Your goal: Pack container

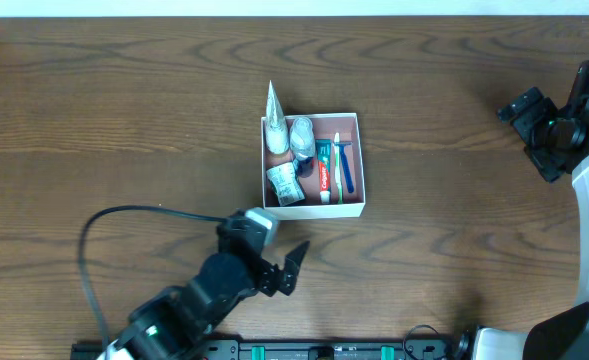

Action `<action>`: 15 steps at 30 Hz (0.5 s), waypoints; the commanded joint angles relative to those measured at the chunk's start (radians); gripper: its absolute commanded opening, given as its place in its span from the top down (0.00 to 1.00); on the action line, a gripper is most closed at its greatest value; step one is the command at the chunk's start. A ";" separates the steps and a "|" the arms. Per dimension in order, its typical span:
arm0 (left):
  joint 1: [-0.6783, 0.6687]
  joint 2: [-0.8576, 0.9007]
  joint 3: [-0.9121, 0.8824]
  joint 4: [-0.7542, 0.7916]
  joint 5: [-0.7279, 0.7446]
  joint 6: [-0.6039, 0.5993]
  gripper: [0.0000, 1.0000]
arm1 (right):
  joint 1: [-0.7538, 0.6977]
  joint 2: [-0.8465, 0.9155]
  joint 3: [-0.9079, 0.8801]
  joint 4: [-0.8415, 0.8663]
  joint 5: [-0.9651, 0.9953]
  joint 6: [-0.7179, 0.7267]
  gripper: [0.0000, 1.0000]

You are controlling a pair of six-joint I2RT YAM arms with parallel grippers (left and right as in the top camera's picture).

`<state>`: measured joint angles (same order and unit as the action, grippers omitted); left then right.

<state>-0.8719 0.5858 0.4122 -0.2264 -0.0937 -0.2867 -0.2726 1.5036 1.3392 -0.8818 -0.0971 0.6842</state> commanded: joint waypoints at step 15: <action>-0.002 0.224 -0.023 0.079 0.074 0.349 0.02 | -0.005 -0.011 0.002 -0.001 0.003 -0.013 0.01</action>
<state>-0.8719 0.7925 0.3836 -0.1520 -0.0246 -0.0738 -0.2726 1.5036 1.3392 -0.8818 -0.0971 0.6838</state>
